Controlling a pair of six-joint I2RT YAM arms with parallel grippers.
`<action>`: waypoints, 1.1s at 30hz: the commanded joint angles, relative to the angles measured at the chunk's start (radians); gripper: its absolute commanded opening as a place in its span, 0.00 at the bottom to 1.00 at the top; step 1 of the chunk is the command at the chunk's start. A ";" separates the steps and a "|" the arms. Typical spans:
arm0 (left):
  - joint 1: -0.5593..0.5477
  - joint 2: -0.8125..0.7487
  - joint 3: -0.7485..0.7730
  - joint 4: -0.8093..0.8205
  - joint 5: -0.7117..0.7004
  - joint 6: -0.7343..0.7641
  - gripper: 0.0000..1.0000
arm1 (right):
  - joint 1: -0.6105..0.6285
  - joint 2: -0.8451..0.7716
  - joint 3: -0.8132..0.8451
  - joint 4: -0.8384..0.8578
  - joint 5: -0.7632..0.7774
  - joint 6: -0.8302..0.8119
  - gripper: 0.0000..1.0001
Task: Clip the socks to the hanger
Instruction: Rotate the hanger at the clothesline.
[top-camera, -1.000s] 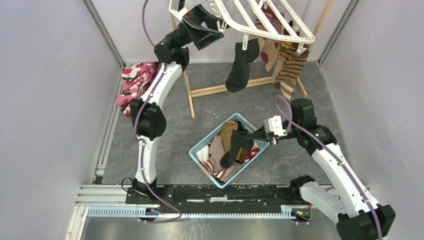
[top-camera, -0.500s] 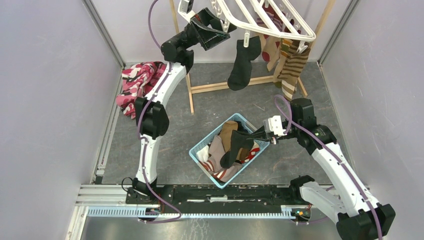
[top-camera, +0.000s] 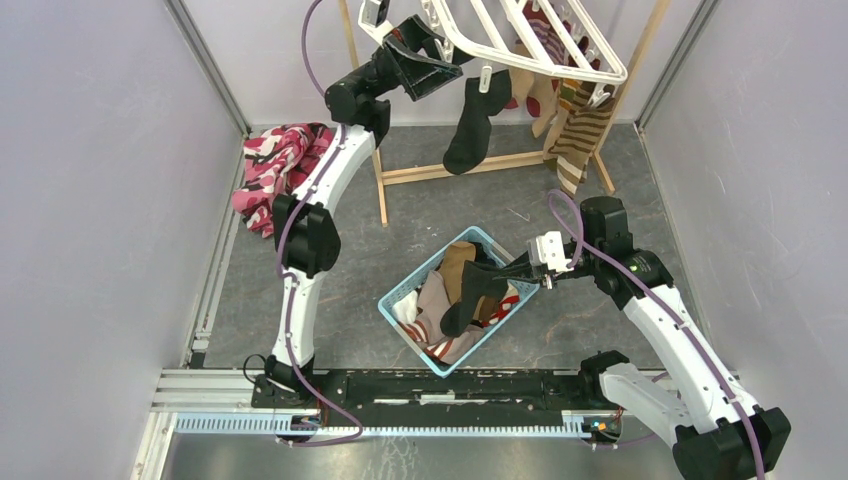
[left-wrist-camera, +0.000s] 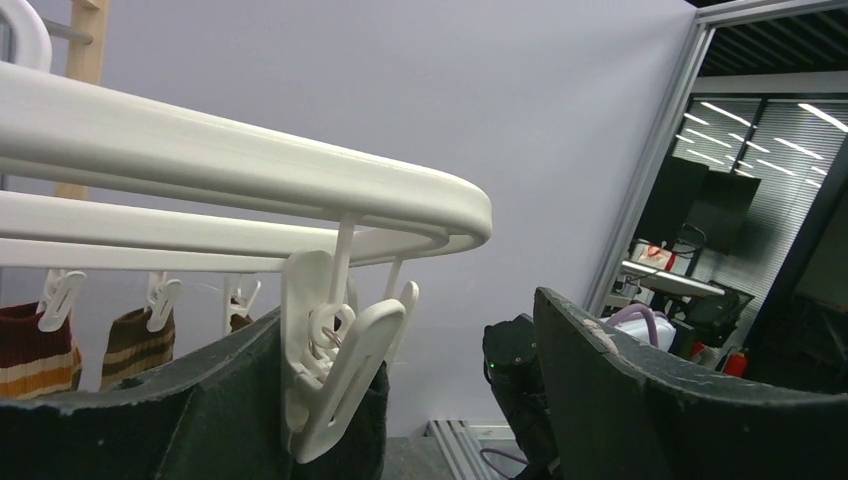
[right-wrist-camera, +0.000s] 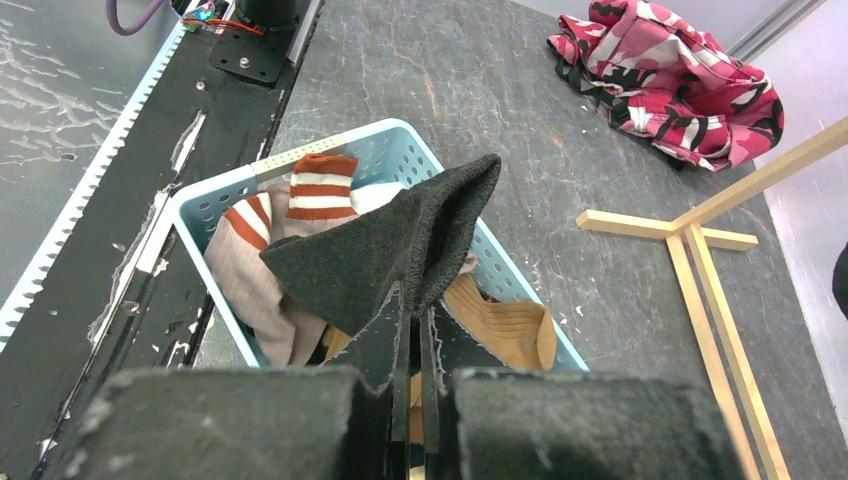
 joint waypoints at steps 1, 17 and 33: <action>-0.008 0.008 0.043 0.048 -0.020 -0.031 0.83 | -0.003 -0.001 0.044 -0.002 -0.028 -0.011 0.00; 0.001 0.003 0.043 0.092 -0.073 -0.048 0.79 | -0.004 -0.008 0.044 -0.003 -0.028 -0.014 0.00; 0.033 0.014 0.024 0.175 -0.124 -0.130 0.75 | -0.003 -0.004 0.042 -0.003 -0.028 -0.014 0.00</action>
